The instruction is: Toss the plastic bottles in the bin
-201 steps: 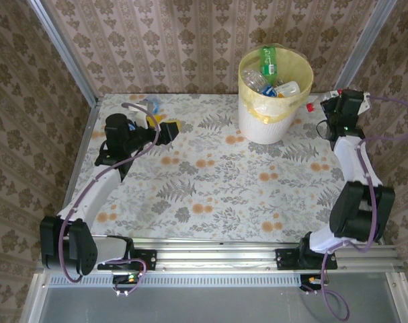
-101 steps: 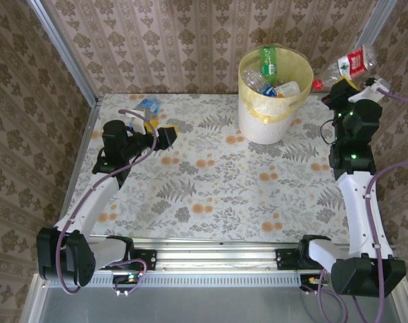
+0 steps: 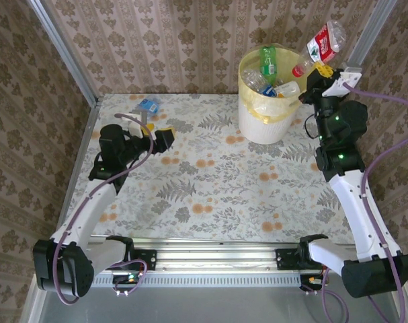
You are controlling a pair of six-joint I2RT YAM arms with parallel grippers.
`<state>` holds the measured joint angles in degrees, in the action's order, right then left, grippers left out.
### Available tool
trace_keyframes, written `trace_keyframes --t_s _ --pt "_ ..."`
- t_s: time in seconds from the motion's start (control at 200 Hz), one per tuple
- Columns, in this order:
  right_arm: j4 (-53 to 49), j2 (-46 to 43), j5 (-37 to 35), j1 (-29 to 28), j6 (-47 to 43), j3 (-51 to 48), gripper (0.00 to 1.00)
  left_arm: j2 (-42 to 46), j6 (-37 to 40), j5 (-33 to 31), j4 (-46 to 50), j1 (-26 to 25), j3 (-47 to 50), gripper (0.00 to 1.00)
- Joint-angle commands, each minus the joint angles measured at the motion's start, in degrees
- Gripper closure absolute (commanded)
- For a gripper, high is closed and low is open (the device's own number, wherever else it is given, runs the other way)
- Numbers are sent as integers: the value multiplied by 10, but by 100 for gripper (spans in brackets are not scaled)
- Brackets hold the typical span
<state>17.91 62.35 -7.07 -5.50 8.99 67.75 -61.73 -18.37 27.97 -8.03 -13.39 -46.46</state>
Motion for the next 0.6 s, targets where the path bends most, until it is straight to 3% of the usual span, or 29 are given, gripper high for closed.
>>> trace_keyframes --t_s 0.0,0.21,0.36,0.41,0.595 --pt "11 20 -4 -3 -18 33 100 17 6 -9 17 5 9 3" --pt "-149 146 17 9 -8 172 98 11 12 -10 26 11 3 3" --pt "-287 256 64 41 41 301 67 9 20 -9 42 19 -2 2" --pt "-327 280 67 43 43 336 52 8 21 -6 46 24 -4 2" --pt "-326 251 71 42 48 319 28 6 17 -6 69 43 -14 1"
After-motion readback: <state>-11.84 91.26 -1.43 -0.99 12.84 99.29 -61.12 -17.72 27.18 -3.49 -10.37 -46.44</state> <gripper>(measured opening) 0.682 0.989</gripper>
